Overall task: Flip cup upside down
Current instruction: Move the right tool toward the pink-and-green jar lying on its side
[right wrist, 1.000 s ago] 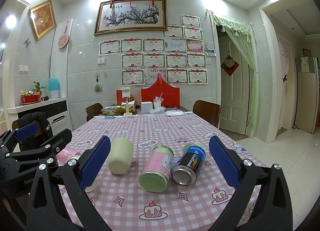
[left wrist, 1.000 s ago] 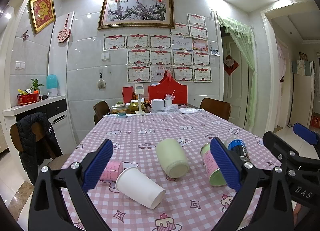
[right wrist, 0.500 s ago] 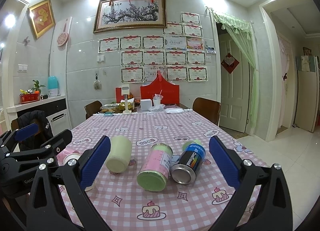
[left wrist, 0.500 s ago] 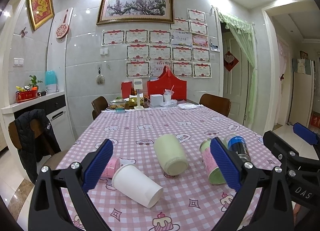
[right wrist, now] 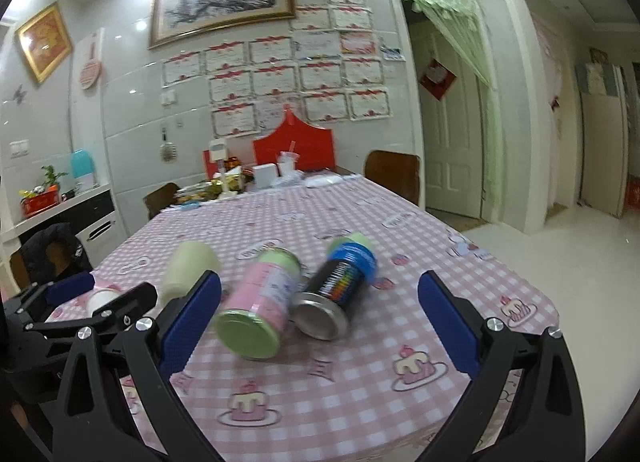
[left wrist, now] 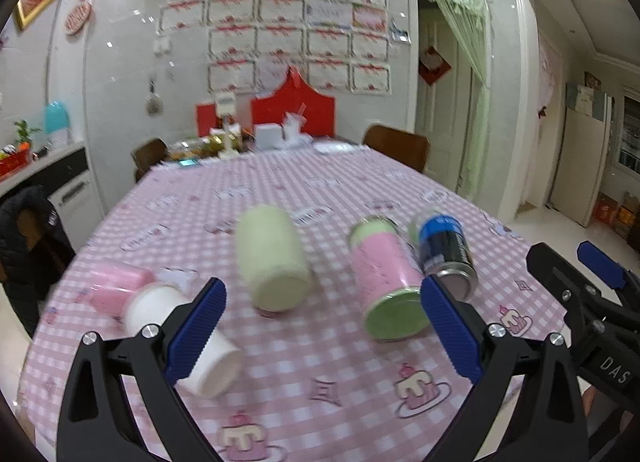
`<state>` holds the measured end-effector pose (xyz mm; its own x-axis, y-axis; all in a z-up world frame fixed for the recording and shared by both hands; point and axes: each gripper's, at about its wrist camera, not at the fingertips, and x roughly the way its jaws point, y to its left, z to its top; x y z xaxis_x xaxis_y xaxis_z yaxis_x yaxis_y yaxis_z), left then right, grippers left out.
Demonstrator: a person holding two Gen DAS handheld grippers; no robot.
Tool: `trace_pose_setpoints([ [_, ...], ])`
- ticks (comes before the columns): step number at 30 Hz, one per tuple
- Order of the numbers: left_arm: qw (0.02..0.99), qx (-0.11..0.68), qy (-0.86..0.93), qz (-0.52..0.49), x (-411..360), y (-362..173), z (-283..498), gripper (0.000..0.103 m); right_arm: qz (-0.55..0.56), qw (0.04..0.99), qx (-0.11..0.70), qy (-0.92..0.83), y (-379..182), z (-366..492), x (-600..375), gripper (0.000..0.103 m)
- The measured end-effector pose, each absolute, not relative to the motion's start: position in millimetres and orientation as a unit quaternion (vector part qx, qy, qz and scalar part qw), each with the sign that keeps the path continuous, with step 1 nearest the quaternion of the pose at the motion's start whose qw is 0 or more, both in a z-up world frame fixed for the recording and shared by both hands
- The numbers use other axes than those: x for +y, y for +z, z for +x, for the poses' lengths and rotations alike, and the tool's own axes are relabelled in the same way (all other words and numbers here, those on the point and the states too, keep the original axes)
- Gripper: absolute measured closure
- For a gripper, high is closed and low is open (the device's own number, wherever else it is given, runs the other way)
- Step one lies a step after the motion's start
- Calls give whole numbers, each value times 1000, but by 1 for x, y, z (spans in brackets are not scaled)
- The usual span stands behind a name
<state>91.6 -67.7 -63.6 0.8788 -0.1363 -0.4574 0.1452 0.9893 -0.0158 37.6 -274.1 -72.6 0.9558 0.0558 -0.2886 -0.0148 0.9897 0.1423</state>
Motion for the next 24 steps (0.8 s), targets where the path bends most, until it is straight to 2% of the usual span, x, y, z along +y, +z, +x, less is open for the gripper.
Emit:
trace_pose_setpoints([
  [12, 946, 307, -104, 29, -122, -105, 152, 7, 77, 978, 191, -26, -103, 65, -310, 8],
  [24, 931, 353, -89, 39, -132, -125, 187, 7, 90, 968, 232, -30, -127, 88, -324, 8],
])
